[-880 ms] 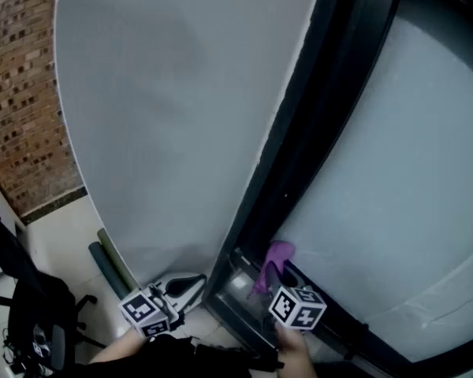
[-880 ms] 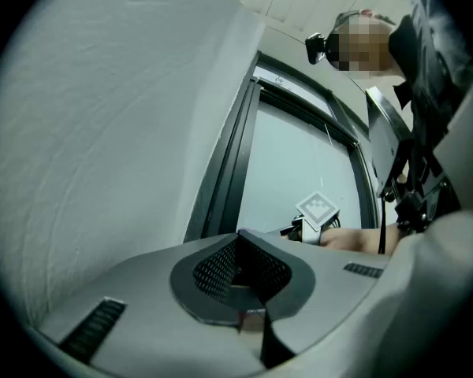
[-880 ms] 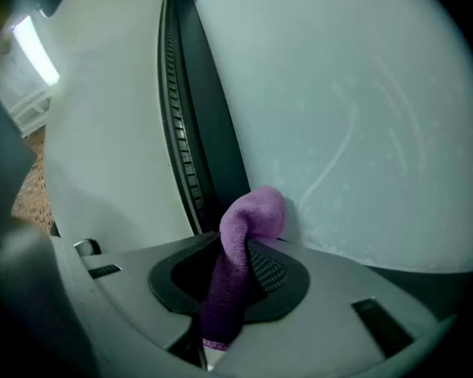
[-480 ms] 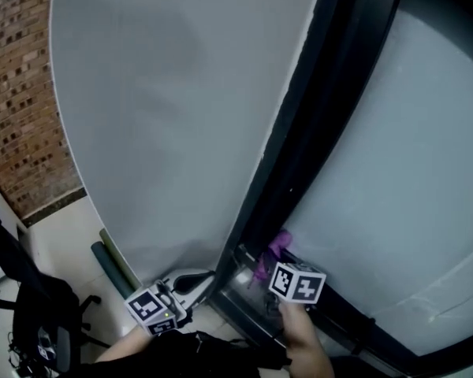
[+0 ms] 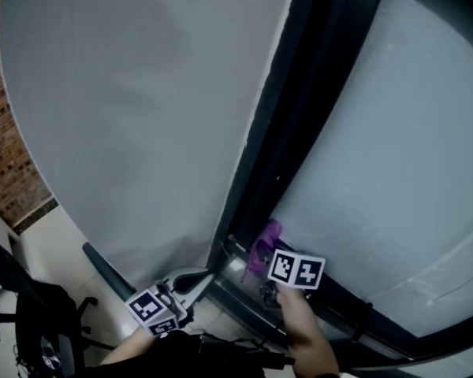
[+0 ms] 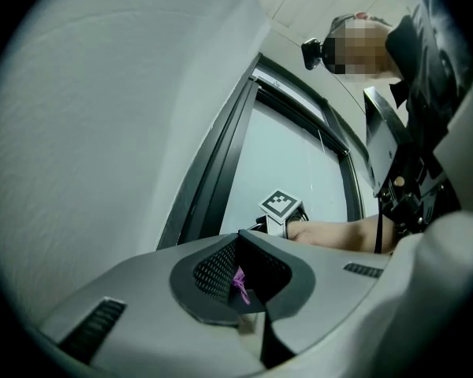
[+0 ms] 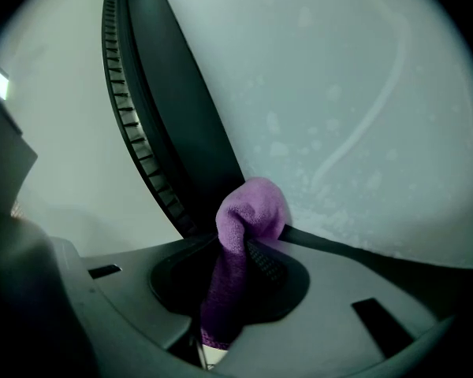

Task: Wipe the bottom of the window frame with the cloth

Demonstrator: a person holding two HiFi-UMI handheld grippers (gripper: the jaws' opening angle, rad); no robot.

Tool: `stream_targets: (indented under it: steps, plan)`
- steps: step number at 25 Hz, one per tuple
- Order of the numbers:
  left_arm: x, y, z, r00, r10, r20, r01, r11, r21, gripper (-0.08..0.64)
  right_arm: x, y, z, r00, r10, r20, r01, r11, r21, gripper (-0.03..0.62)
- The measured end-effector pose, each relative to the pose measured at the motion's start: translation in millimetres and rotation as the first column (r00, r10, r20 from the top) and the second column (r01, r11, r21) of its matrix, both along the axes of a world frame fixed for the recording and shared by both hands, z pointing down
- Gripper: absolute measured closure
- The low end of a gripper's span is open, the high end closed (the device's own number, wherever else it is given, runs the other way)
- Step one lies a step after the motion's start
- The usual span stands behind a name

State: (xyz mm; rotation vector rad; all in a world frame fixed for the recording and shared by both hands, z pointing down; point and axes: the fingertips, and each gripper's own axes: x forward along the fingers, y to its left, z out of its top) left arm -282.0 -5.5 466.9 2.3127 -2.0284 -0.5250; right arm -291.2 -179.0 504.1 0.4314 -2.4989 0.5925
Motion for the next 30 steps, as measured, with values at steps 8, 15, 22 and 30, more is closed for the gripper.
stream_targets:
  steps: [8,15,22,30]
  plan:
    - [9,-12,7,0.998,0.069,-0.002,-0.069,0.998,-0.003,0.563,29,-2,-1,0.996,0.088,0.009,-0.087,0.996,-0.020,0.508]
    - [10,-21,0,0.996,0.071,0.054,-0.074,0.996,0.045,0.563,60,-8,1,0.982,0.190,0.026,-0.189,0.982,-0.027,0.508]
    - [19,-32,3,0.987,0.152,0.053,-0.153,0.988,0.020,0.563,90,-14,0,0.957,0.286,0.043,-0.286,0.958,-0.013,0.508]
    - [38,-47,4,0.958,0.282,0.042,-0.283,0.959,0.018,0.563,121,-22,-1,0.919,0.388,0.075,-0.386,0.922,-0.030,0.508]
